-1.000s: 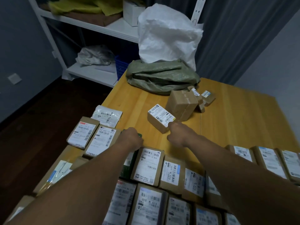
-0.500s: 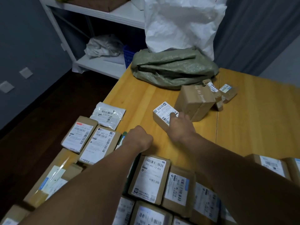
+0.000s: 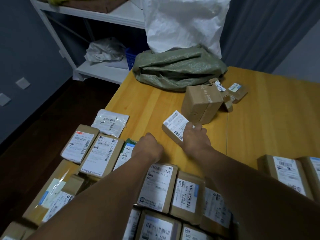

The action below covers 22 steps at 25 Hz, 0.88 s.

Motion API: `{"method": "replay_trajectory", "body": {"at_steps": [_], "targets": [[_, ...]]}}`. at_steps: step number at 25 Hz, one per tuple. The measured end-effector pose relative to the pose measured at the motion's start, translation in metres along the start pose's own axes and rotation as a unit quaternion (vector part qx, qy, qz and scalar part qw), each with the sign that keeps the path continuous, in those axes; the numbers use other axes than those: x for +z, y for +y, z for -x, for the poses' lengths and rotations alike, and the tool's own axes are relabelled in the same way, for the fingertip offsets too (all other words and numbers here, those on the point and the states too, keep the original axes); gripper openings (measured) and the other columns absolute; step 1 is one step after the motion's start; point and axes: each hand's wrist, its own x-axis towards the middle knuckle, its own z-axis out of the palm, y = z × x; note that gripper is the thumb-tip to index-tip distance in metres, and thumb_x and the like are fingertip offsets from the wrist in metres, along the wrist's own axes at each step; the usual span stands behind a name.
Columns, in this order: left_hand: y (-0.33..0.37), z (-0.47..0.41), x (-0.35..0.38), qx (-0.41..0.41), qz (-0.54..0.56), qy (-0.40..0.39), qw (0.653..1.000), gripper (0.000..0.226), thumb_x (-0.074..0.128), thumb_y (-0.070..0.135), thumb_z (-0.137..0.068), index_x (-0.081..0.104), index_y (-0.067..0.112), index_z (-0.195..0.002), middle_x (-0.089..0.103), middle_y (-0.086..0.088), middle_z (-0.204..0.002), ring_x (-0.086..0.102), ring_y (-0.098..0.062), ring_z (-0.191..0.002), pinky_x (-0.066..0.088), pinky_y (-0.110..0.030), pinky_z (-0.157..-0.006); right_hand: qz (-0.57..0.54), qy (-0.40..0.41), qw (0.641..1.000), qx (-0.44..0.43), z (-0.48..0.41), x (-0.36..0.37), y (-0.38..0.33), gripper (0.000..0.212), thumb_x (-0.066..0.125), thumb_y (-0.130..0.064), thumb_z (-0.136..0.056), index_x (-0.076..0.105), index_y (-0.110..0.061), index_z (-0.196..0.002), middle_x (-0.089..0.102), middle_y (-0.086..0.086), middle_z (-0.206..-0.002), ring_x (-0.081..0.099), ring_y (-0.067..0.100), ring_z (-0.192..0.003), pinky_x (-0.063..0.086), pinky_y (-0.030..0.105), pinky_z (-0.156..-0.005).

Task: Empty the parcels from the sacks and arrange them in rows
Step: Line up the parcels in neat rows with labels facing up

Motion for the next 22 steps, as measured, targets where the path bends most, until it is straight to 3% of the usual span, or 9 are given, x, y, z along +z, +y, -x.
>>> {"method": "replay_trajectory", "body": {"at_steps": [4, 9, 12, 17, 22], "targets": [[0.012, 0.013, 0.003, 0.021, -0.002, -0.01, 1.0, 0.029, 0.054, 0.021, -0.089, 0.051, 0.008, -0.115, 0.059, -0.013, -0.116, 0.058, -0.031, -0.103, 0.045, -0.034, -0.077, -0.025, -0.013, 0.999, 0.037, 0.036, -0.021, 0.029, 0.084, 0.074, -0.051, -0.078, 0.031, -0.01, -0.137, 0.044, 0.016, -0.129, 0.046, 0.033, -0.118, 0.043, 0.037, -0.082], [0.066, 0.045, 0.019, 0.094, -0.006, -0.054, 0.994, 0.031, 0.054, 0.023, -0.09, 0.049, 0.006, -0.116, 0.057, -0.016, -0.12, 0.058, -0.033, -0.107, 0.043, -0.033, -0.075, -0.078, -0.001, 0.983, 0.167, 0.089, -0.061, 0.096, 0.091, 0.07, -0.056, -0.078, 0.026, -0.01, -0.142, 0.047, 0.017, -0.131, 0.052, 0.034, -0.119, 0.046, 0.04, -0.091], [0.097, 0.064, 0.033, 0.132, -0.011, -0.072, 0.989, 0.032, 0.055, 0.025, -0.091, 0.049, 0.007, -0.117, 0.056, -0.014, -0.12, 0.057, -0.031, -0.106, 0.041, -0.033, -0.073, -0.108, 0.013, 0.97, 0.219, 0.109, -0.071, 0.134, 0.083, 0.067, -0.052, -0.081, 0.028, -0.009, -0.14, 0.048, 0.018, -0.13, 0.051, 0.035, -0.119, 0.045, 0.042, -0.093], [0.124, 0.072, 0.067, 0.149, -0.024, -0.081, 0.985, 0.021, 0.054, 0.023, -0.092, 0.045, 0.011, -0.106, 0.056, -0.013, -0.116, 0.054, -0.028, -0.097, 0.039, -0.032, -0.072, -0.148, 0.016, 0.959, 0.24, 0.111, -0.06, 0.169, 0.075, 0.068, -0.05, -0.081, 0.032, -0.009, -0.132, 0.05, 0.018, -0.125, 0.053, 0.035, -0.114, 0.046, 0.043, -0.09], [0.147, 0.072, 0.1, 0.144, -0.008, -0.078, 0.987, 0.036, 0.056, 0.024, -0.092, 0.05, 0.009, -0.125, 0.057, -0.012, -0.123, 0.056, -0.028, -0.104, 0.047, -0.034, -0.08, -0.164, 0.034, 0.959, 0.228, 0.107, -0.041, 0.195, 0.082, 0.069, -0.056, -0.079, 0.033, -0.007, -0.134, 0.05, 0.019, -0.128, 0.051, 0.036, -0.118, 0.044, 0.042, -0.093]]}}
